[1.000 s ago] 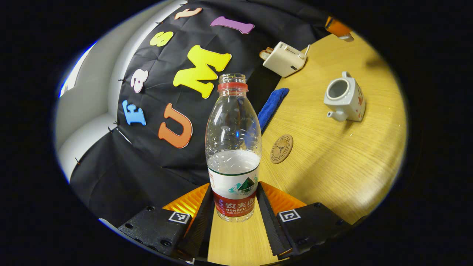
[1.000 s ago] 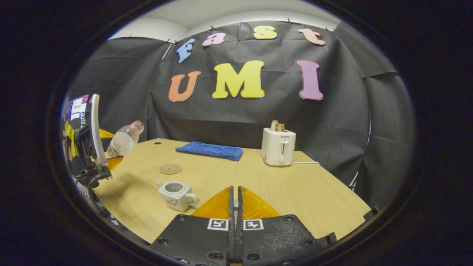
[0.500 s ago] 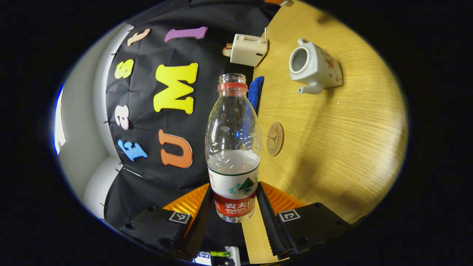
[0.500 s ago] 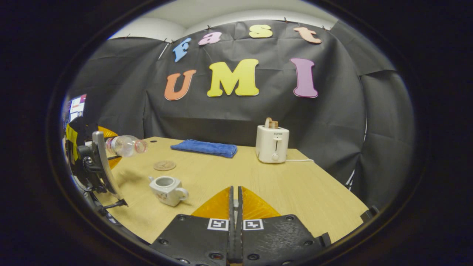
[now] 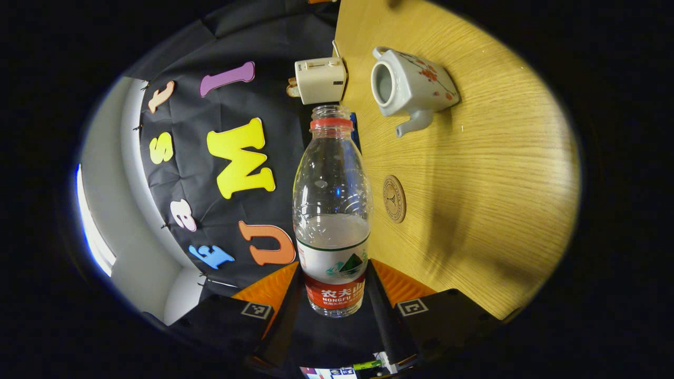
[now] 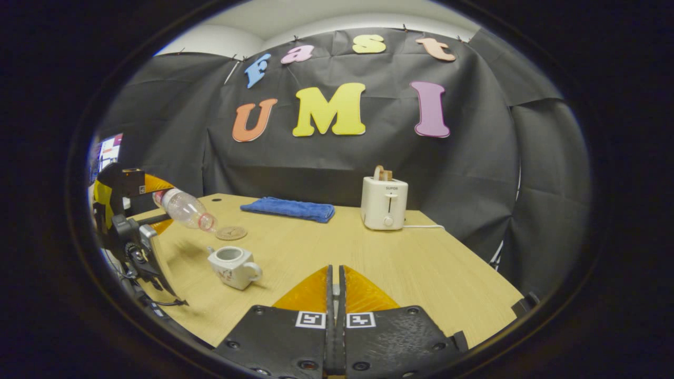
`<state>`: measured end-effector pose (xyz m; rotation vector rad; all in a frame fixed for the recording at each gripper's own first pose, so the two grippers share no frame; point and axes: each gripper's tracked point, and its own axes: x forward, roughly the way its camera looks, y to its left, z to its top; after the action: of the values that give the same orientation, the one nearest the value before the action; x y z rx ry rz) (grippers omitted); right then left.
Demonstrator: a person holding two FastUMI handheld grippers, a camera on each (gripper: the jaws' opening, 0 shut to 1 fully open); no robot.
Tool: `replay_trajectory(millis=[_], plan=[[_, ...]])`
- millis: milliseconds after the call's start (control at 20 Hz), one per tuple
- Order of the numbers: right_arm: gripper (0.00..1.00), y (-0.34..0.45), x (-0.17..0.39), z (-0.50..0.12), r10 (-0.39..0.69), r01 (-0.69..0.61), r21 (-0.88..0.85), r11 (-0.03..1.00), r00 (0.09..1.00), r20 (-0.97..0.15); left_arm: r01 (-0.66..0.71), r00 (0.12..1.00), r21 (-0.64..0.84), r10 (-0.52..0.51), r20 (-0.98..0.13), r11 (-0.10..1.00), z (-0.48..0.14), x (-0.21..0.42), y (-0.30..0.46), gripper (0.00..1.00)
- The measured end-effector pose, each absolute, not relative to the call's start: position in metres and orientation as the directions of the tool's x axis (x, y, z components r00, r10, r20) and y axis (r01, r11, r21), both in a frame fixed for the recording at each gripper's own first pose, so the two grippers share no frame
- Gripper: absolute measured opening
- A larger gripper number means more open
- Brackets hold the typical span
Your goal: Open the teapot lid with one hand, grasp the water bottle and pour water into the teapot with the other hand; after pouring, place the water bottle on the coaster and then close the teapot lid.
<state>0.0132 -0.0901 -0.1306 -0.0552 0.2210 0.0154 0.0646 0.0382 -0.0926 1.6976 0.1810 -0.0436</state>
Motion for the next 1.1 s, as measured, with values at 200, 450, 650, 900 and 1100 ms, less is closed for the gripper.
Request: replay_trajectory(millis=[200,450,650,900,1100], plan=[[0.00,-0.097,0.010,-0.130,0.003,-0.013,-0.046,0.999,0.976,-0.217,0.134,0.988,0.977,0.092,-0.120,-0.165,-0.086,0.068,0.033,0.71],[0.00,-0.106,0.006,-0.129,-0.010,0.001,-0.041,0.999,0.978,-0.210,0.132,0.989,0.968,0.090,-0.115,-0.214,-0.081,0.069,0.029,0.71],[0.00,-0.109,0.004,-0.130,-0.011,0.004,-0.035,0.999,0.978,-0.208,0.118,0.991,0.957,0.088,-0.098,-0.266,-0.077,0.068,0.027,0.71],[0.00,-0.109,0.003,-0.129,-0.011,0.004,-0.035,0.999,0.979,-0.206,0.114,0.991,0.947,0.099,-0.087,-0.302,-0.075,0.069,0.029,0.71],[0.00,-0.110,0.002,-0.128,-0.014,0.006,-0.038,0.999,0.979,-0.203,0.113,0.992,0.938,0.094,-0.086,-0.328,-0.072,0.071,0.029,0.71]])
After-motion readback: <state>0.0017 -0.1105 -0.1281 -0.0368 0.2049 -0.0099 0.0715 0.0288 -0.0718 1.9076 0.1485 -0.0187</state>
